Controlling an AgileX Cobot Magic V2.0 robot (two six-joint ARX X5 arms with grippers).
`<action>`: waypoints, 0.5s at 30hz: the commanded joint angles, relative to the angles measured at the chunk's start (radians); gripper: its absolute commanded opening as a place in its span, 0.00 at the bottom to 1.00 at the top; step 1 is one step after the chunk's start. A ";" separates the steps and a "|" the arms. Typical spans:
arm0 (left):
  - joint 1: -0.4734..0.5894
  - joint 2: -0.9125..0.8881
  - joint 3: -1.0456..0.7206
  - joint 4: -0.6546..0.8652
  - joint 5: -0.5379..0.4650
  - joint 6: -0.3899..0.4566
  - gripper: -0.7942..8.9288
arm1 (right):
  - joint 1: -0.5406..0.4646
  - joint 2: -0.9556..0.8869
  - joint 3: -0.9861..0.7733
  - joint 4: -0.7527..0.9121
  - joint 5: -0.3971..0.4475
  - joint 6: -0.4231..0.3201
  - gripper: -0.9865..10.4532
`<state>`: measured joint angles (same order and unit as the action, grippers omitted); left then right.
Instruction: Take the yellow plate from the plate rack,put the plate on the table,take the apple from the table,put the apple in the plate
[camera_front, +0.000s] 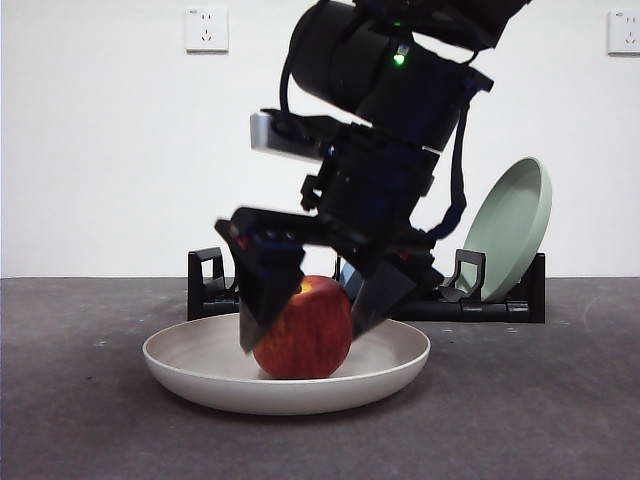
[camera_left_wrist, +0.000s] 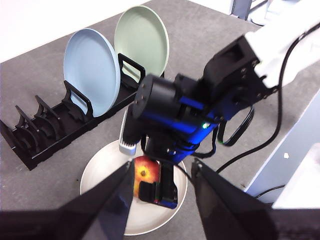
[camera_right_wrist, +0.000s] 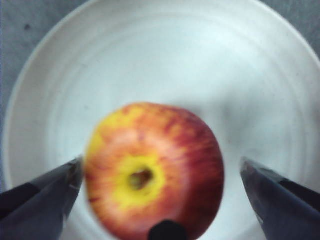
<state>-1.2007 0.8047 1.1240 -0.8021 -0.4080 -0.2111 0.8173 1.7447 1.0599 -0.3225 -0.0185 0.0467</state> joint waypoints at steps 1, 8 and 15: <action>-0.002 -0.002 -0.003 -0.004 -0.002 -0.006 0.28 | 0.002 -0.082 -0.006 -0.005 0.000 -0.002 0.59; -0.002 -0.002 -0.003 -0.013 -0.002 -0.006 0.28 | 0.002 -0.335 -0.006 -0.219 -0.002 0.002 0.58; -0.002 -0.002 -0.003 -0.050 0.000 -0.006 0.28 | 0.002 -0.636 -0.006 -0.550 -0.008 0.003 0.58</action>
<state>-1.2007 0.8047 1.1240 -0.8539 -0.4080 -0.2111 0.8177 1.1301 1.0599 -0.8440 -0.0254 0.0463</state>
